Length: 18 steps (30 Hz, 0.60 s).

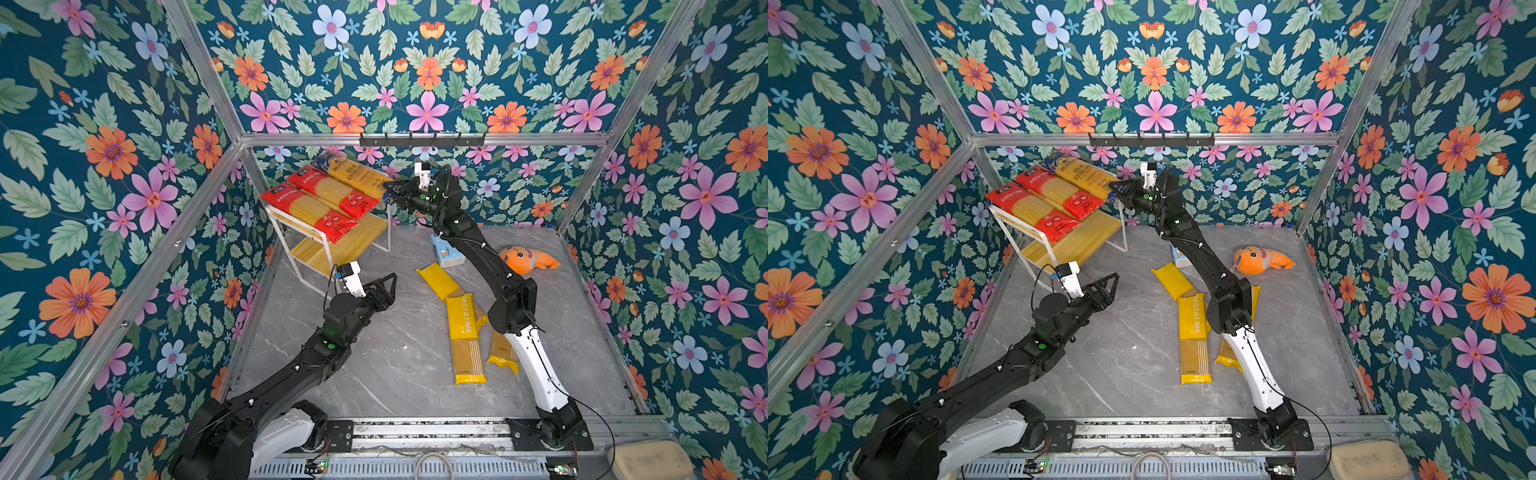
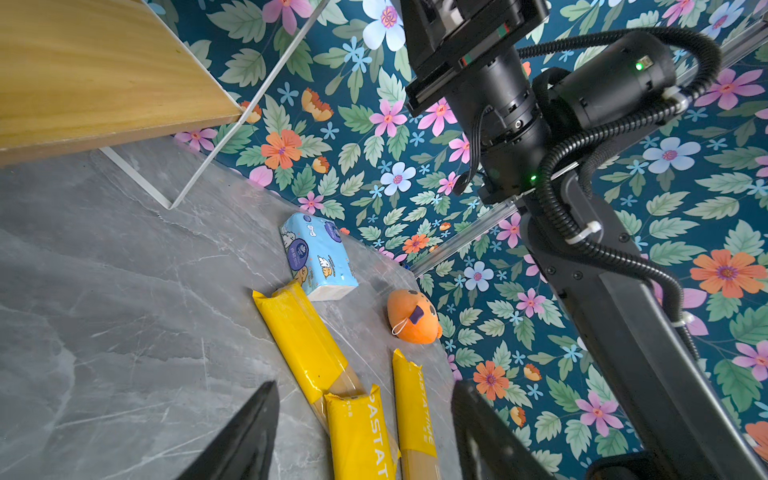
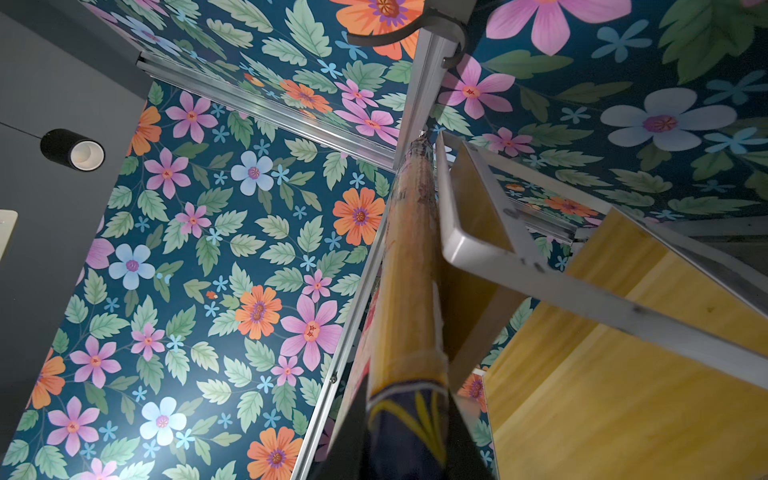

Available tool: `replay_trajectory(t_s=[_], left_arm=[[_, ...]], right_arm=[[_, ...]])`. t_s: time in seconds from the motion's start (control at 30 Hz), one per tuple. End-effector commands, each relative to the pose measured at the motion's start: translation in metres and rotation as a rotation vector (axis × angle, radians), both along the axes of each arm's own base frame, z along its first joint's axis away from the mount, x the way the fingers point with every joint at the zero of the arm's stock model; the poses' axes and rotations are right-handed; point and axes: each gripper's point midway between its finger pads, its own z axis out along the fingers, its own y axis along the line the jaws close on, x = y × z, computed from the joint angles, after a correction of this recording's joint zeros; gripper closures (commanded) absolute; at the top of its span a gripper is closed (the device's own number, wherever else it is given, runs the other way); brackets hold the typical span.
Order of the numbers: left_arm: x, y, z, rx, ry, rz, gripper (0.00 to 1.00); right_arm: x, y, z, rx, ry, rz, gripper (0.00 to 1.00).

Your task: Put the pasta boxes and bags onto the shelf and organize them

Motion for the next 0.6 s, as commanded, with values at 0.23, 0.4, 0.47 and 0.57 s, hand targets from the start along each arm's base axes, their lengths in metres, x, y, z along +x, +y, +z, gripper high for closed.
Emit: replay_trajectory(t_s=[0.23, 0.4, 0.47, 0.57], left_arm=[[0.001, -0.005, 0.005, -0.006, -0.033, -0.013, 0.32], [0.002, -0.007, 0.004, -0.003, -0.030, -0.018, 0.32], [0.002, -0.007, 0.002, -0.001, -0.028, -0.019, 0.32], [0.002, -0.009, 0.002, -0.001, -0.027, -0.021, 0.32]], right_arm=[[-0.025, -0.011, 0.001, -0.035, 0.036, 0.034, 0.74], [-0.029, -0.009, 0.005, -0.026, 0.027, 0.047, 0.92], [-0.027, -0.005, 0.007, -0.020, 0.021, 0.047, 0.93], [-0.020, 0.003, 0.005, -0.020, 0.022, 0.051, 0.95]])
